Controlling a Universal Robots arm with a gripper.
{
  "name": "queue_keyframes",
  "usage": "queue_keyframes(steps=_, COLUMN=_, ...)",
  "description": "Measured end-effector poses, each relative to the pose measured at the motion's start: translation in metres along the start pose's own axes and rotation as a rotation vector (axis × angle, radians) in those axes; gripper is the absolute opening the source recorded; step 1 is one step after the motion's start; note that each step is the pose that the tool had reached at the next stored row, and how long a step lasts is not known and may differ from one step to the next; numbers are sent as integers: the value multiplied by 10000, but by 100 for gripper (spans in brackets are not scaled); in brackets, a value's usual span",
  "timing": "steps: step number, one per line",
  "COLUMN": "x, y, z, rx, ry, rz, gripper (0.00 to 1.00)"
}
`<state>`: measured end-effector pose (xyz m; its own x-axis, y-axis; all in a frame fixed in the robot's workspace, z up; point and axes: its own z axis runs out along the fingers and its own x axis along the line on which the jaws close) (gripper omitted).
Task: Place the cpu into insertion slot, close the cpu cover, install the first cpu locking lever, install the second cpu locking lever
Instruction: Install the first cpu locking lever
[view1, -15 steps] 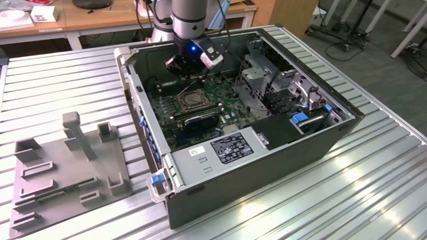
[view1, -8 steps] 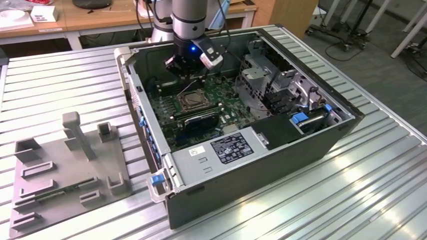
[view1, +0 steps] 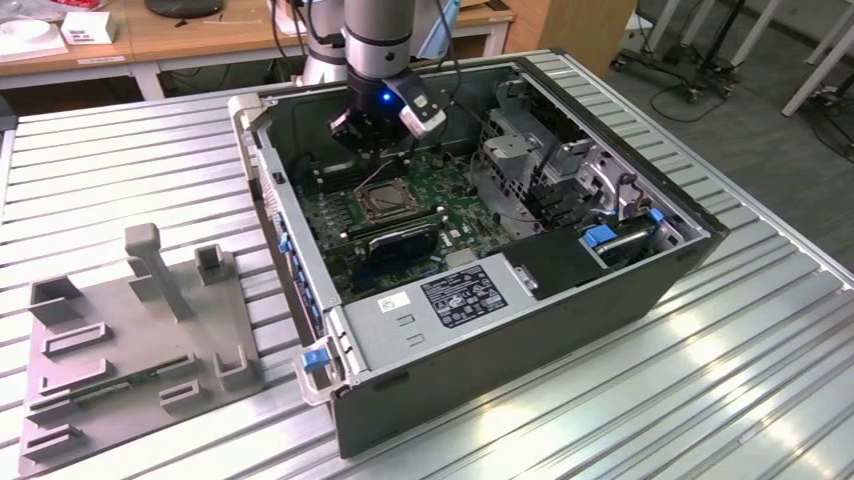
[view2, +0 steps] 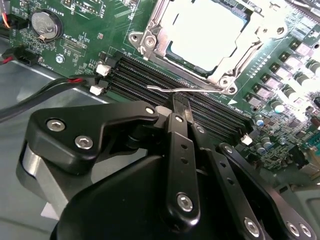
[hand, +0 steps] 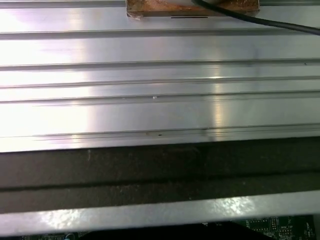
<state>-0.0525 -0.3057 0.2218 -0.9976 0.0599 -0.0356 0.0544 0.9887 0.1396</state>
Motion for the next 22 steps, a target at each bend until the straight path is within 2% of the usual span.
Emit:
queue_keyframes(steps=8, x=-5, y=18, z=-128, rx=-4, ry=1, rz=0, gripper=11)
queue_keyframes(steps=12, x=-6, y=18, z=-140, rx=-13, ry=1, rz=-1, gripper=11)
queue_keyframes(steps=14, x=-6, y=7, z=-142, rx=-92, ry=6, rz=3, gripper=11)
queue_keyframes(steps=18, x=-7, y=-5, z=-144, rx=-119, ry=8, rz=4, gripper=11)
queue_keyframes(steps=22, x=-9, y=-42, z=-149, rx=-220, ry=12, rz=9, gripper=11)
